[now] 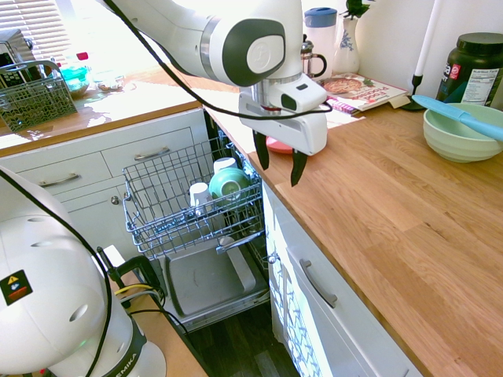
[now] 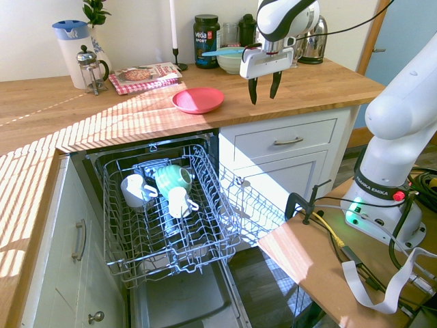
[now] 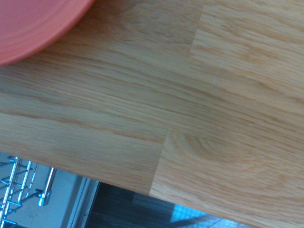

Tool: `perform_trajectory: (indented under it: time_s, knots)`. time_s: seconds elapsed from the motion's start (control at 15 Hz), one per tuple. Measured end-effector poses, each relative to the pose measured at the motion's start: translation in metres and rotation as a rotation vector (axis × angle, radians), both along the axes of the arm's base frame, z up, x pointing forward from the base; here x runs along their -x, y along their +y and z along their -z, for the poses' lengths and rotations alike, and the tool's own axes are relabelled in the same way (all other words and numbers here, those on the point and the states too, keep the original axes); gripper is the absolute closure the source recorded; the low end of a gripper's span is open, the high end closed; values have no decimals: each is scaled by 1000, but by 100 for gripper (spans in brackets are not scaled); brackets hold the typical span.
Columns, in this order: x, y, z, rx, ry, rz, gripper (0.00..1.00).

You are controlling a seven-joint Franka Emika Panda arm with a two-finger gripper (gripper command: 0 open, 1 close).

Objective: Put the plate in the dishwasher

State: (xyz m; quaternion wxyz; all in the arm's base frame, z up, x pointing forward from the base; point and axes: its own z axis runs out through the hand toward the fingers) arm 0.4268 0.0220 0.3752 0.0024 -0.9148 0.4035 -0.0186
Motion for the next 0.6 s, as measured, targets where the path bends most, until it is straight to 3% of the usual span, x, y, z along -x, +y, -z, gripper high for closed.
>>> perform_trajectory:
  time_s: [0.13,0.27,0.6]
  knots:
    - [-1,-2,-1,-14,-6,5,0]
    - [-12,-14,-13,-49,-57,26,0]
    - [-87,-27,-35,-230,-155,-30,0]
